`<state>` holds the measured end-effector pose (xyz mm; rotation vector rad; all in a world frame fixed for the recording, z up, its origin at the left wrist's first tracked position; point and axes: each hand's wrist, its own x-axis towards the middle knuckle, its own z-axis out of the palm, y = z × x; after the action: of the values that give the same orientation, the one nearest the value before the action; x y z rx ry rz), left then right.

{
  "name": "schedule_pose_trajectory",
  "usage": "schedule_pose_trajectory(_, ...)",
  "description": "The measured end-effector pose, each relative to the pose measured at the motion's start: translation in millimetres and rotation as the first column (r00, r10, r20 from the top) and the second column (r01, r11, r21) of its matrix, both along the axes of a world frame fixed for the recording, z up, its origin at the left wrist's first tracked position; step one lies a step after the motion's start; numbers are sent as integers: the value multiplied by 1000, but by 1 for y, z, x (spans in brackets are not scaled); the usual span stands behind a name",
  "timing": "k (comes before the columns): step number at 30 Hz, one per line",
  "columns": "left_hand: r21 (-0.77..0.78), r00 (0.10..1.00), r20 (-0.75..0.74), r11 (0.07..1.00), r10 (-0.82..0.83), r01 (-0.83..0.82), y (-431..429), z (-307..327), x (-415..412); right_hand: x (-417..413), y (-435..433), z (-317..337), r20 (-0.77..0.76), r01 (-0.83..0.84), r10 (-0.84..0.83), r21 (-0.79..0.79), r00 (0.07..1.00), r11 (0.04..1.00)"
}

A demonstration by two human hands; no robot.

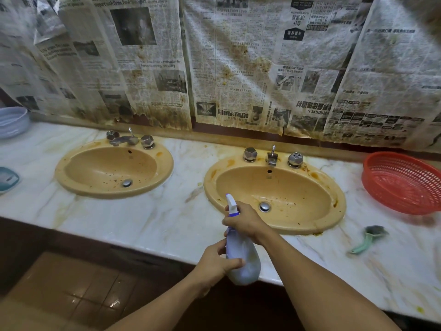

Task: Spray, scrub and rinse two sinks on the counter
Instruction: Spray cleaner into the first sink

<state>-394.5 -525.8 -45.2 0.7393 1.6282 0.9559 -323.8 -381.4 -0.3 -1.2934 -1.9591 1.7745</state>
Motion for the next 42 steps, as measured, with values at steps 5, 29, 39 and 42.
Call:
schedule_pose_trajectory(5,51,999,31,999,13,-15,-10,0,21,18,-9,5,5,-2,2,18,1000,1000)
schedule_pose_trajectory(29,109,988,46,983,-151,145,-68,-12,22,30,-97,7,119,200,-218,151,969,968)
schedule_pose_trajectory(39,93,992,46,989,-120,116,-69,-19,23,26,-92,4,163,173,-185,87,969,981)
schedule_pose_trajectory(42,91,995,39,992,-94,90,-68,-19,28,28,-93,7,157,179,-193,96,969,979)
